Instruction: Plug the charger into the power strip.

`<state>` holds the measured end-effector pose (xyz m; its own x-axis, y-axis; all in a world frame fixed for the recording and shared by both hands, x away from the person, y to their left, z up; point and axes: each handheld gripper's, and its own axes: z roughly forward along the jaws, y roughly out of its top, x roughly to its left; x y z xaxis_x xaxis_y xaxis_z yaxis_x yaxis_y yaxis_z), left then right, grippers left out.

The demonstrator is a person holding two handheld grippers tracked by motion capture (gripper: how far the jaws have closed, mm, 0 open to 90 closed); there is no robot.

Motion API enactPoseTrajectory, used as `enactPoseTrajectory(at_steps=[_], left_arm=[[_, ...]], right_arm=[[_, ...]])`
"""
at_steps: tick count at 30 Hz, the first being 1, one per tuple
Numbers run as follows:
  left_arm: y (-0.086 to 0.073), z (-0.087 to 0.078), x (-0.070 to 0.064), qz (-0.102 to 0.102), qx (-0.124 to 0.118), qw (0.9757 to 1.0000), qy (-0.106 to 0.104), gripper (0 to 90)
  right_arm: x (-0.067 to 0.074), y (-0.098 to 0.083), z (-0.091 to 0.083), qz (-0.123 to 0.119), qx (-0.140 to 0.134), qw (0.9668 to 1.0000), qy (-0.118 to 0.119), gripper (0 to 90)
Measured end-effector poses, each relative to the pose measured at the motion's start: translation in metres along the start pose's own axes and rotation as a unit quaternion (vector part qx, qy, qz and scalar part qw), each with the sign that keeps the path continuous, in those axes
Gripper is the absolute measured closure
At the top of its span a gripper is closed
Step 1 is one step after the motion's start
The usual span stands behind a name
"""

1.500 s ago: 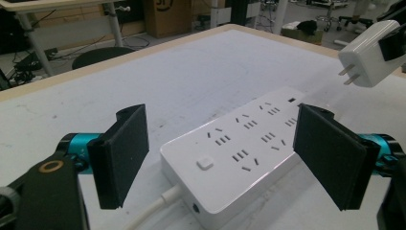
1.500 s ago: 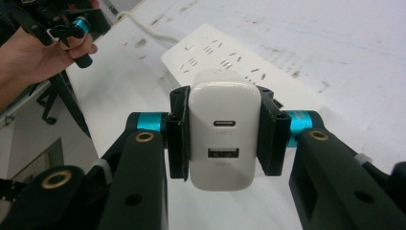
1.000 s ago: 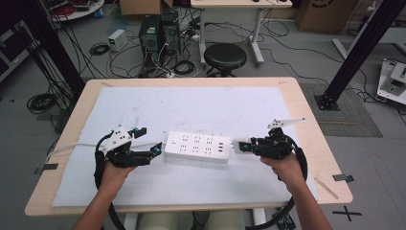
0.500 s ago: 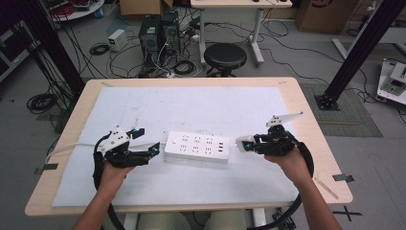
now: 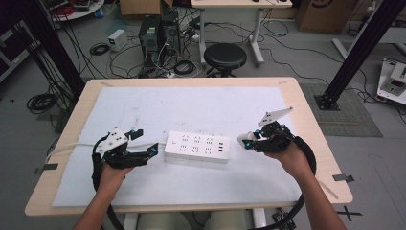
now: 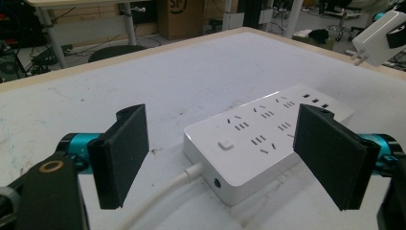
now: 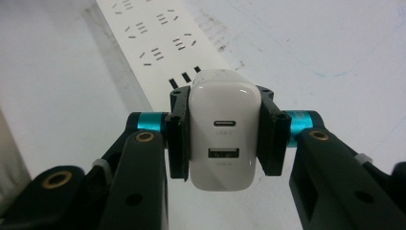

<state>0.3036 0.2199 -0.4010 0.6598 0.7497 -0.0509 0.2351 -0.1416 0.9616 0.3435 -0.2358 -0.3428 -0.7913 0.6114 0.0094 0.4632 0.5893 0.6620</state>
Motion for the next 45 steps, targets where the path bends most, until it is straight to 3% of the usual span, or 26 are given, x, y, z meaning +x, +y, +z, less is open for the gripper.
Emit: enactPoseTrajectory(at_steps=[3,13,24,27,39,45], left_arm=[[-0.001,-0.001,0.0,-0.002,-0.001,1.0,0.0,19.8],[-0.003,-0.003,0.003,-0.005,-0.005,1.0,0.003,19.8],[-0.004,-0.002,0.003,-0.008,-0.004,1.0,0.002,19.8],[-0.004,-0.002,0.004,-0.008,-0.004,1.0,0.002,19.8],[-0.005,-0.003,0.004,-0.007,-0.002,1.0,0.003,19.8],[-0.006,-0.002,0.003,-0.008,-0.001,1.0,0.002,19.8]], right_arm=[[0.002,0.004,0.0,-0.02,0.006,0.9996,-0.019,63.5],[0.004,0.011,0.002,-0.046,0.022,0.9975,-0.049,63.5],[-0.001,0.007,0.0,-0.047,0.052,0.9946,-0.077,63.5],[-0.001,0.007,0.0,-0.059,0.062,0.9929,-0.082,63.5],[0.001,0.025,0.01,-0.117,0.106,0.9847,-0.073,63.5],[0.008,0.04,0.02,-0.135,0.098,0.9851,-0.041,63.5]])
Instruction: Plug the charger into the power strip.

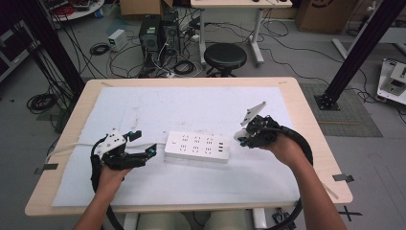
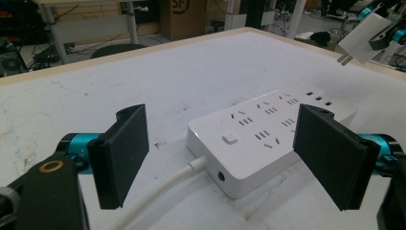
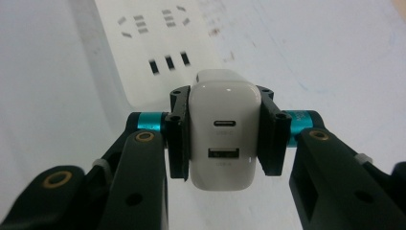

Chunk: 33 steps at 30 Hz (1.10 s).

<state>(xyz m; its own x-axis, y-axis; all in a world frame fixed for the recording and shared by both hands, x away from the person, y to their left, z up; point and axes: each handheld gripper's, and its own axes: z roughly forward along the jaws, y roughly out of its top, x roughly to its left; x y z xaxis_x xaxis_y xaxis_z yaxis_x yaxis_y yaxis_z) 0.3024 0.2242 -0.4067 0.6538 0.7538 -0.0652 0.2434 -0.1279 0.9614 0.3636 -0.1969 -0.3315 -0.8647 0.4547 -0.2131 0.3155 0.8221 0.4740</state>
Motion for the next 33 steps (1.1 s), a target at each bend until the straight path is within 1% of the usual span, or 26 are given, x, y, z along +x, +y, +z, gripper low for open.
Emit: enactPoseTrajectory(at_steps=[1,4,5,8,11,16,20,23,24,26,27,29,30,32,33], left_arm=[[0.0,0.0,0.0,0.001,0.001,1.0,0.0,19.8],[-0.001,-0.001,0.0,0.002,-0.001,1.0,0.001,19.8],[-0.001,-0.001,0.0,0.0,-0.002,1.0,0.002,19.8],[-0.002,-0.005,0.003,0.002,0.001,1.0,0.005,19.8],[-0.003,-0.007,0.005,0.0,0.0,1.0,0.004,19.8],[-0.004,-0.009,0.006,0.002,0.002,1.0,0.0,19.8],[-0.006,-0.01,0.007,0.004,0.005,0.9999,-0.008,19.8],[-0.006,-0.011,0.008,0.01,0.006,0.9999,-0.01,19.8],[-0.007,-0.011,0.008,0.009,0.005,0.9999,-0.01,19.8],[-0.007,-0.012,0.009,0.012,0.004,0.9999,-0.01,19.8],[-0.007,-0.012,0.009,0.012,0.005,0.9999,-0.01,19.8],[-0.007,-0.013,0.01,0.012,0.006,0.9999,-0.011,19.8],[-0.007,-0.013,0.01,0.013,0.005,0.9999,-0.009,19.8],[-0.007,-0.014,0.011,0.011,0.005,0.9999,-0.009,19.8],[-0.007,-0.014,0.011,0.01,0.005,0.9999,-0.008,19.8]], right_arm=[[0.001,0.003,0.001,-0.001,-0.001,1.0,0.004,63.5],[0.004,0.016,0.007,-0.018,0.0,0.9998,0.011,63.5],[0.005,0.022,0.009,-0.022,0.002,0.9996,0.016,63.5],[0.006,0.035,0.015,-0.034,0.007,0.9991,0.022,63.5],[0.006,0.048,0.021,-0.046,0.009,0.9983,0.036,63.5],[0.004,0.064,0.032,-0.055,0.023,0.9968,0.054,63.6],[0.0,0.072,0.038,-0.056,0.027,0.9957,0.069,63.5],[0.0,0.077,0.044,-0.064,0.035,0.9943,0.078,63.5],[-0.001,0.078,0.045,-0.067,0.039,0.9939,0.079,63.5],[-0.001,0.082,0.048,-0.071,0.044,0.993,0.084,63.5],[-0.001,0.083,0.049,-0.076,0.044,0.9923,0.087,63.5],[-0.001,0.086,0.052,-0.079,0.052,0.9911,0.094,63.5],[-0.001,0.087,0.054,-0.085,0.055,0.9903,0.095,63.5],[0.0,0.09,0.057,-0.095,0.067,0.9886,0.096,63.6],[0.001,0.091,0.059,-0.095,0.072,0.9881,0.098,63.6]])
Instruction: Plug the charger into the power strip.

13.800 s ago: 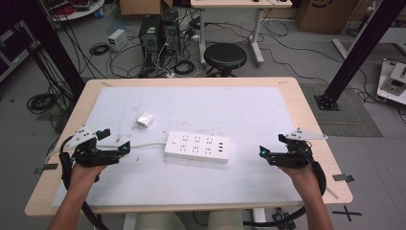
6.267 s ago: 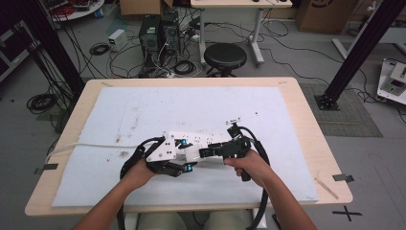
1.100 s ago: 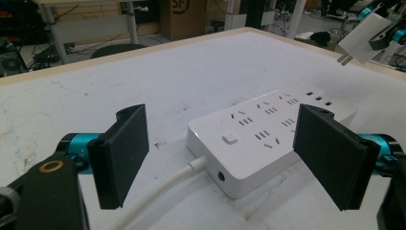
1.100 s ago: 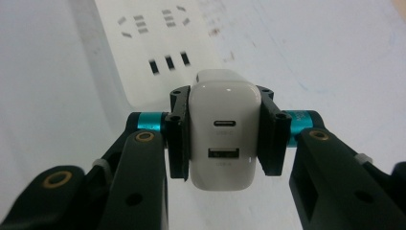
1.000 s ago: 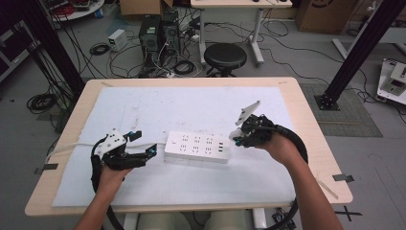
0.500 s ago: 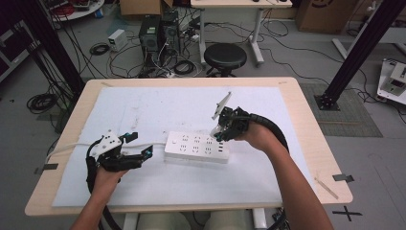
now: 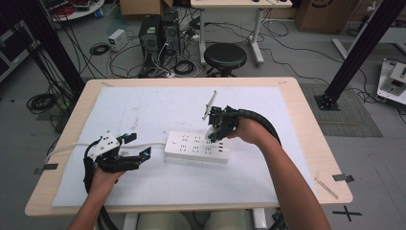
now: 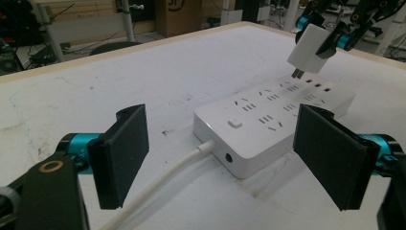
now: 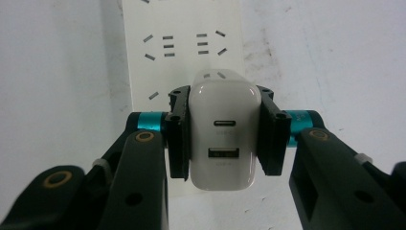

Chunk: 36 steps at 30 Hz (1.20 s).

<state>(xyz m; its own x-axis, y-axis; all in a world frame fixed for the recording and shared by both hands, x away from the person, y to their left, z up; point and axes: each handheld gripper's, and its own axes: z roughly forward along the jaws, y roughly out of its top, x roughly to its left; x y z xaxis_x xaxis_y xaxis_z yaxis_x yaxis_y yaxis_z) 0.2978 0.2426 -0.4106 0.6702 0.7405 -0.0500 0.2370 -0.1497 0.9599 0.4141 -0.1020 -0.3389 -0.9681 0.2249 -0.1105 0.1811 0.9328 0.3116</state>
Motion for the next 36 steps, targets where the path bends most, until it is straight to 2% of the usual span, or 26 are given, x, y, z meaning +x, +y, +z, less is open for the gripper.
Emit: enactPoseTrajectory(at_steps=[7,8,11,15,21,25,26,30,33,36], left_arm=[[-0.001,-0.001,0.001,-0.002,-0.002,1.0,0.001,19.8],[-0.001,-0.002,0.002,-0.002,-0.003,1.0,0.002,19.8],[-0.002,-0.002,0.002,-0.003,-0.003,1.0,0.003,19.8],[-0.003,-0.003,0.004,-0.003,-0.002,1.0,0.003,19.8],[-0.002,-0.004,0.005,-0.004,-0.004,1.0,0.004,19.8],[-0.002,-0.005,0.005,-0.005,-0.003,1.0,0.006,19.8],[-0.002,-0.005,0.006,-0.005,-0.002,1.0,0.007,19.8],[-0.003,-0.004,0.007,-0.007,-0.001,1.0,0.004,19.8],[-0.003,-0.003,0.007,-0.006,-0.002,1.0,0.003,19.8],[-0.004,-0.003,0.007,-0.013,-0.004,0.9999,0.005,19.8]], right_arm=[[0.0,0.008,0.008,-0.02,0.019,0.9996,0.007,63.6],[0.0,0.01,0.011,-0.029,0.033,0.999,0.008,63.6],[0.0,0.012,0.013,-0.029,0.038,0.9988,0.009,63.6],[-0.001,0.021,0.016,-0.04,0.062,0.9972,0.012,63.7],[-0.002,0.031,0.019,-0.04,0.087,0.9951,0.021,63.9],[-0.001,0.037,0.029,-0.049,0.114,0.992,0.02,63.8],[0.0,0.036,0.029,-0.037,0.116,0.9924,0.022,63.9],[0.003,0.037,0.029,-0.04,0.117,0.9923,0.011,64.0],[0.002,0.037,0.03,-0.037,0.118,0.9923,0.012,64.0],[0.001,0.037,0.03,-0.03,0.121,0.9921,0.014,64.0]])
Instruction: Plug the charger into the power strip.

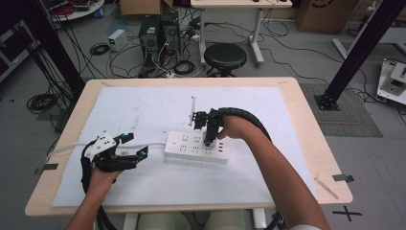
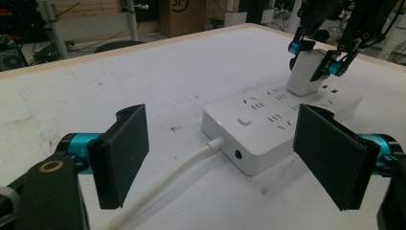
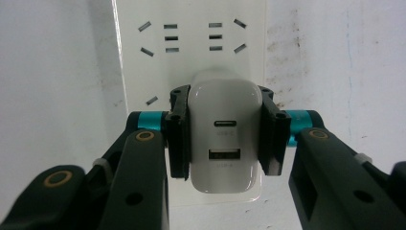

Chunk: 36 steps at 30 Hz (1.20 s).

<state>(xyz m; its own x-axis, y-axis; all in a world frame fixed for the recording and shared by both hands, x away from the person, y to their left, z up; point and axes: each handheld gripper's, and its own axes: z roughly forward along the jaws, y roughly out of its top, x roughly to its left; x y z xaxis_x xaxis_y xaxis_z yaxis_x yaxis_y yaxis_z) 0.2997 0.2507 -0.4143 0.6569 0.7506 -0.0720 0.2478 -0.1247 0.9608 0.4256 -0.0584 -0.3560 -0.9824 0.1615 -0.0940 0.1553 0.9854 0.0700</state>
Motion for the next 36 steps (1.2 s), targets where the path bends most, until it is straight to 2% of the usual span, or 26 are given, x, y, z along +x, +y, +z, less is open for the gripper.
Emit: enactPoseTrajectory(at_steps=[3,6,7,8,13,15,16,17,18,19,20,25,27,29,30,31,32,36], left_arm=[[0.0,0.001,0.001,0.003,0.002,1.0,0.0,19.8],[0.001,0.002,0.0,0.004,0.003,1.0,-0.001,19.8],[0.002,0.002,0.0,0.003,0.003,1.0,-0.002,19.8],[0.002,0.002,0.0,0.004,0.003,1.0,-0.003,19.8],[0.001,0.004,0.001,0.004,0.006,1.0,-0.001,19.8],[0.001,0.004,0.002,0.003,0.007,1.0,-0.002,19.8],[0.001,0.004,0.002,0.004,0.007,1.0,-0.002,19.8],[0.001,0.004,0.002,0.004,0.007,1.0,-0.001,19.8],[0.001,0.003,0.002,0.002,0.007,1.0,-0.001,19.8],[0.0,0.003,0.003,0.002,0.008,1.0,-0.001,19.8],[0.0,0.003,0.003,0.0,0.007,1.0,0.001,19.8],[-0.001,0.003,0.001,0.0,0.005,1.0,0.001,19.8],[0.0,0.004,0.0,-0.001,0.004,1.0,0.0,19.8],[0.0,0.004,-0.001,0.0,0.005,1.0,0.0,19.8],[0.0,0.004,-0.001,0.0,0.005,1.0,0.0,19.8],[0.0,0.004,-0.002,-0.001,0.003,1.0,0.0,19.8],[0.0,0.004,-0.002,-0.001,0.003,1.0,0.0,19.8],[0.0,0.004,-0.003,0.0,0.003,1.0,-0.001,19.8]], right_arm=[[0.0,0.002,0.001,0.001,-0.002,1.0,0.0,64.0],[0.0,0.004,0.003,-0.002,0.008,1.0,-0.001,64.0],[-0.001,0.003,0.004,0.005,0.005,1.0,0.004,64.0],[-0.001,0.001,0.004,0.014,-0.001,0.9999,0.007,64.0],[-0.001,-0.002,0.005,0.012,-0.015,0.9998,0.004,63.8],[0.0,-0.01,0.006,0.015,-0.05,0.9987,0.0,62.6],[-0.001,-0.019,0.008,0.04,-0.083,0.9957,0.002,51.9],[-0.001,-0.019,0.008,0.04,-0.083,0.9957,0.002,51.9],[-0.002,-0.025,0.008,0.059,-0.102,0.993,0.0,45.9],[-0.006,-0.038,0.007,0.097,-0.137,0.9857,0.012,39.4],[-0.006,-0.038,0.007,0.097,-0.137,0.9857,0.012,39.4],[-0.005,-0.06,0.001,0.138,-0.192,0.9715,0.017,30.8],[-0.004,-0.067,-0.001,0.149,-0.203,0.9675,0.017,29.5],[-0.002,-0.072,-0.003,0.157,-0.213,0.9642,0.012,26.7],[-0.002,-0.072,-0.003,0.157,-0.213,0.9642,0.012,26.7],[-0.001,-0.074,-0.004,0.162,-0.219,0.9622,0.012,26.6],[0.001,-0.079,-0.007,0.168,-0.231,0.9582,0.004,23.2],[0.004,-0.09,-0.014,0.18,-0.249,0.9514,-0.011,21.9]])
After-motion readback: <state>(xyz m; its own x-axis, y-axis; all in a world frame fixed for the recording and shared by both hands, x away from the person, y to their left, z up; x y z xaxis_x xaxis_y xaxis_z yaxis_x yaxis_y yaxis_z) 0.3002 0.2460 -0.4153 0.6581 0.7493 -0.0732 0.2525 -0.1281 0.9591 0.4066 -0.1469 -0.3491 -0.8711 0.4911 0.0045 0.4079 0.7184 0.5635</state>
